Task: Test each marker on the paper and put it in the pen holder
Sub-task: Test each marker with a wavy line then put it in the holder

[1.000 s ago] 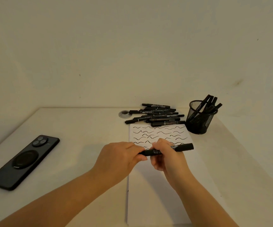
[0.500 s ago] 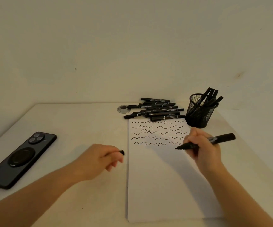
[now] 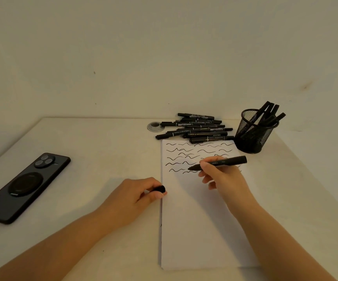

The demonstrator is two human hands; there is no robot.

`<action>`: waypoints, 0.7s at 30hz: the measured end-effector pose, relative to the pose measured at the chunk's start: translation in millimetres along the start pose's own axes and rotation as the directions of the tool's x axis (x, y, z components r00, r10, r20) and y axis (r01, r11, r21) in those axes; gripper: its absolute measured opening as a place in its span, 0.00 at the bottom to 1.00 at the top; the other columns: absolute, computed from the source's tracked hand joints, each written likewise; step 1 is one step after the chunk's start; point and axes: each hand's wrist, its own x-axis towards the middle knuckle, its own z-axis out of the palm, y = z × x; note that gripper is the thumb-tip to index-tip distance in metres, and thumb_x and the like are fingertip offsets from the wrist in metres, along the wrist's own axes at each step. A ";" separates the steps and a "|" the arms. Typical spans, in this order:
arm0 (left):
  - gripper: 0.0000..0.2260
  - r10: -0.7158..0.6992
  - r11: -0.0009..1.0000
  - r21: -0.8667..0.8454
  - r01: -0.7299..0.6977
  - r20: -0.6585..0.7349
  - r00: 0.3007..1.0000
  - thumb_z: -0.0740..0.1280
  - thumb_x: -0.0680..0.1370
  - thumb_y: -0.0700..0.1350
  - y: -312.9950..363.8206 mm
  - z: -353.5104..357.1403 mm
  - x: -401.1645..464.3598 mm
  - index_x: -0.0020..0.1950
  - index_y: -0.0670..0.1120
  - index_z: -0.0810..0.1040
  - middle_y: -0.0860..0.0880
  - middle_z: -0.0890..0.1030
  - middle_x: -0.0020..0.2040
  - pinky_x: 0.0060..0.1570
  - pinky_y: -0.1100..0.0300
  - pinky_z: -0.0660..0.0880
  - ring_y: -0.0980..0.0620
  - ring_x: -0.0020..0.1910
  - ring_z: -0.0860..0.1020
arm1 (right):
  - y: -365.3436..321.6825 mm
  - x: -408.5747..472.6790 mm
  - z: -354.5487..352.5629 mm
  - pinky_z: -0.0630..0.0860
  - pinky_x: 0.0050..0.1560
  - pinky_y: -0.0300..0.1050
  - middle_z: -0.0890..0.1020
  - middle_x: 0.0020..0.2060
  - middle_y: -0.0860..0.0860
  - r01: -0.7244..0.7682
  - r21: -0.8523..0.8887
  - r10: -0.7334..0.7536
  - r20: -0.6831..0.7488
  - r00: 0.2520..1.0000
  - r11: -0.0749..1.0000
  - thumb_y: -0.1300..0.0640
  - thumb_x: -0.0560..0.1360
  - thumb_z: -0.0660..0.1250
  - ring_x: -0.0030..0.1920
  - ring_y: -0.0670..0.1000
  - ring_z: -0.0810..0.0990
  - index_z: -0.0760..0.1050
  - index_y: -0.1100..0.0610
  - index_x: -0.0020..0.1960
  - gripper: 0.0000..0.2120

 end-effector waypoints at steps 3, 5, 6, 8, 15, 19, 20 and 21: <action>0.11 0.008 1.000 -0.010 -0.008 0.006 1.000 0.59 0.74 0.57 -2.9 0.1 -0.4 0.49 0.57 0.78 0.55 0.83 0.45 0.41 0.56 0.73 0.52 0.37 0.78 | -1.6 2.6 14.4 0.73 0.29 0.38 0.83 0.27 0.48 -0.043 0.054 0.041 0.040 0.998 0.998 0.57 0.76 0.63 0.28 0.44 0.78 0.77 0.55 0.40 0.07; 0.11 0.022 1.000 -0.004 -0.022 0.011 1.000 0.59 0.74 0.57 -5.1 0.6 -0.2 0.50 0.57 0.78 0.55 0.83 0.45 0.40 0.58 0.73 0.54 0.38 0.78 | 1.0 4.3 24.0 0.72 0.28 0.36 0.83 0.27 0.49 -0.016 0.043 0.014 0.044 0.999 0.999 0.58 0.76 0.62 0.27 0.43 0.78 0.77 0.55 0.40 0.08; 0.10 0.033 0.999 -0.003 -0.033 0.011 0.999 0.59 0.75 0.56 -6.6 0.9 -0.3 0.50 0.57 0.78 0.56 0.83 0.45 0.38 0.62 0.72 0.57 0.36 0.77 | 3.7 4.7 27.3 0.71 0.28 0.34 0.83 0.28 0.50 0.012 0.029 -0.013 0.033 0.999 1.000 0.58 0.76 0.62 0.27 0.43 0.78 0.76 0.55 0.41 0.07; 0.07 0.055 0.998 -0.012 -0.055 0.013 0.998 0.61 0.77 0.53 -8.5 1.7 -0.4 0.51 0.56 0.78 0.61 0.82 0.45 0.34 0.71 0.68 0.61 0.34 0.75 | 10.0 4.4 30.1 0.71 0.29 0.32 0.83 0.29 0.51 0.065 -0.009 -0.065 0.007 0.998 0.998 0.60 0.75 0.63 0.28 0.43 0.77 0.75 0.54 0.42 0.05; 0.06 0.036 0.997 -0.062 -0.034 0.025 0.999 0.62 0.78 0.48 -8.3 1.8 1.0 0.50 0.56 0.78 0.72 0.78 0.41 0.33 0.75 0.65 0.66 0.32 0.73 | 15.8 0.6 33.1 0.73 0.33 0.30 0.83 0.30 0.46 0.155 -0.112 -0.146 0.082 0.986 0.982 0.58 0.72 0.66 0.31 0.40 0.79 0.76 0.50 0.39 0.05; 0.06 0.032 0.996 -0.078 -0.029 0.033 0.999 0.61 0.76 0.53 -7.9 1.2 1.2 0.48 0.59 0.76 0.66 0.81 0.45 0.34 0.72 0.66 0.64 0.33 0.74 | 16.3 0.0 35.3 0.70 0.32 0.29 0.83 0.30 0.46 0.179 -0.181 -0.161 0.110 0.981 0.967 0.58 0.71 0.67 0.32 0.38 0.78 0.76 0.48 0.39 0.05; 0.07 0.031 0.996 -0.080 -0.029 0.032 0.999 0.60 0.75 0.54 -8.0 1.2 1.1 0.48 0.58 0.76 0.66 0.81 0.46 0.34 0.72 0.66 0.63 0.33 0.74 | 16.8 0.9 35.1 0.70 0.32 0.29 0.83 0.30 0.46 0.177 -0.187 -0.162 0.093 0.983 0.966 0.58 0.71 0.67 0.32 0.38 0.78 0.76 0.48 0.39 0.06; 0.07 0.031 0.996 -0.085 -0.028 0.032 0.999 0.60 0.75 0.55 -8.2 1.5 1.1 0.49 0.58 0.77 0.66 0.81 0.45 0.33 0.72 0.66 0.63 0.32 0.73 | 17.3 1.5 34.6 0.71 0.32 0.29 0.82 0.30 0.46 0.171 -0.190 -0.160 0.074 0.984 0.967 0.58 0.72 0.67 0.32 0.38 0.77 0.76 0.47 0.38 0.06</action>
